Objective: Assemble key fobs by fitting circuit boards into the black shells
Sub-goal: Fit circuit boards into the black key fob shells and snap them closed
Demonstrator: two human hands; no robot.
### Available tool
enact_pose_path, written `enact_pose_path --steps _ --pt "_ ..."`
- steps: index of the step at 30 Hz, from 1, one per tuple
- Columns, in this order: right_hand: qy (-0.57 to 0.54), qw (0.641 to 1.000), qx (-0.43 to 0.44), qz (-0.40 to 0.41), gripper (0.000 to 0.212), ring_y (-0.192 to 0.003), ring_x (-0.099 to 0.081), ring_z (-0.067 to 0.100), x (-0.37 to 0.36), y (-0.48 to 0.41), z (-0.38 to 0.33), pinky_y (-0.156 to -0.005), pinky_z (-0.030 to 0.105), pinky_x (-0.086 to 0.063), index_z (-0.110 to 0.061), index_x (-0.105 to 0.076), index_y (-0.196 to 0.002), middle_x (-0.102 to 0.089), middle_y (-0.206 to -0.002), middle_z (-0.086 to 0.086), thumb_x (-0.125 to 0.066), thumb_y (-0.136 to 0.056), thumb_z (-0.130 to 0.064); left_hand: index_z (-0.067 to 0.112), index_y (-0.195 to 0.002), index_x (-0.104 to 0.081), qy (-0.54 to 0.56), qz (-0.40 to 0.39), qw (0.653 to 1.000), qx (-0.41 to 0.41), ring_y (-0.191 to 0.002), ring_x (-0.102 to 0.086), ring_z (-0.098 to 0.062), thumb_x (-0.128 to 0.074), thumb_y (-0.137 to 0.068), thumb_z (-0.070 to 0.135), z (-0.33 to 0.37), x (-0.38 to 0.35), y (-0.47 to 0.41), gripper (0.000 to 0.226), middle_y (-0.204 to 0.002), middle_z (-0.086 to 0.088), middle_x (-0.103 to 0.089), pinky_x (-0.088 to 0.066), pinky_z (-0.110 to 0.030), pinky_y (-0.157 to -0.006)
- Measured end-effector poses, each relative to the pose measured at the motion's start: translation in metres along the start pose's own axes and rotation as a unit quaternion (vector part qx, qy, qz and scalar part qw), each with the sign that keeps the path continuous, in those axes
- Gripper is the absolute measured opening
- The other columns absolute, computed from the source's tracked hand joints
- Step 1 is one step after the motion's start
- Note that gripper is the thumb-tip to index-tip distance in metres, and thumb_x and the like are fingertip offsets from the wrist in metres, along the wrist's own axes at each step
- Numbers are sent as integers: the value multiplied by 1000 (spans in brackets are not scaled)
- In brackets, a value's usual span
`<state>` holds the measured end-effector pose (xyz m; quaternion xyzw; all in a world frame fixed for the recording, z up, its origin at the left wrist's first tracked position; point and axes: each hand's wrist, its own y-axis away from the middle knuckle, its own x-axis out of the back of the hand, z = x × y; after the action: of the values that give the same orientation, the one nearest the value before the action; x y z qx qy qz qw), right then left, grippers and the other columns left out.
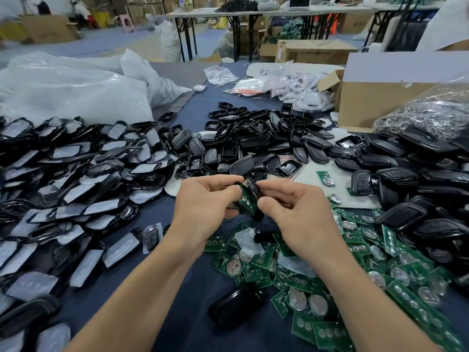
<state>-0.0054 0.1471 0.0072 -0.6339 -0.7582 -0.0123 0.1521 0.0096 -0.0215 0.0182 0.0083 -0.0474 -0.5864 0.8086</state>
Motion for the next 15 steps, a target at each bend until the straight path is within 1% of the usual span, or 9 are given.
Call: enact_pose_path --steps 3,5,7,9,10,12,13,14,15 --pt "75 997 36 7 43 -88 -64 -21 -5 4 -1 -73 -5 -43 -57 -72 -97 -66 -84 -47 -78 -87 -16 23 -91 -84 45 -49 997 37 -85 -79 -19 -65 -96 2 1 0 1 29 -90 -5 -81 -62 -25 -66" --pt "120 991 50 13 53 -90 -61 -24 -7 6 -3 -74 -7 -40 -65 -59 -106 -58 -79 -55 -77 -88 -18 15 -100 -81 90 -81 991 63 -89 -79 -24 -59 -97 -4 0 0 0 29 -96 -11 -81 -62 -26 -68" --pt "162 985 63 22 64 -92 -61 -21 -7 7 -5 -74 -3 -44 -73 -44 -112 -54 -79 -58 -75 -88 -23 10 -109 -78 119 -111 984 77 -92 -79 -24 -58 -96 -7 -1 1 -2 29 -102 -13 -80 -62 -26 -71" --pt "185 979 74 36 58 -91 -65 -13 -8 7 -7 -78 5 -50 -69 -44 -118 -57 -78 -52 -72 -86 -30 10 -114 -76 126 -136 980 72 -93 -78 -21 -60 -94 -10 -3 2 -3 33 -106 -12 -80 -61 -25 -75" --pt "187 979 75 43 55 -90 -67 -8 -9 8 -7 -82 14 -55 -65 -47 -122 -61 -78 -47 -70 -84 -33 11 -116 -75 124 -146 979 64 -93 -77 -19 -61 -93 -12 -4 3 -3 35 -108 -12 -79 -61 -24 -76" --pt "183 977 84 65 53 -90 -70 0 -10 9 -7 -87 30 -60 -55 -54 -127 -71 -90 -31 -70 -81 -34 11 -118 -74 118 -157 980 45 -92 -77 -19 -63 -91 -14 -5 3 -3 39 -109 -12 -79 -60 -24 -76" --pt "186 976 91 72 52 -91 -71 4 -10 9 -6 -87 33 -61 -51 -58 -127 -75 -95 -24 -72 -81 -32 12 -118 -73 116 -157 980 37 -91 -77 -19 -65 -90 -15 -6 3 -3 40 -108 -12 -79 -60 -24 -75" --pt "190 974 97 75 50 -91 -71 3 -9 8 -5 -87 33 -61 -49 -61 -126 -75 -97 -22 -75 -81 -30 12 -118 -73 118 -156 980 31 -90 -77 -19 -66 -89 -15 -6 3 -3 40 -108 -11 -80 -60 -23 -75" --pt "192 973 102 73 51 -88 -70 -2 -8 7 -4 -86 28 -60 -50 -63 -123 -73 -94 -28 -77 -81 -27 12 -118 -73 120 -154 980 27 -90 -77 -19 -67 -88 -15 -7 4 -2 41 -107 -11 -80 -60 -23 -75"
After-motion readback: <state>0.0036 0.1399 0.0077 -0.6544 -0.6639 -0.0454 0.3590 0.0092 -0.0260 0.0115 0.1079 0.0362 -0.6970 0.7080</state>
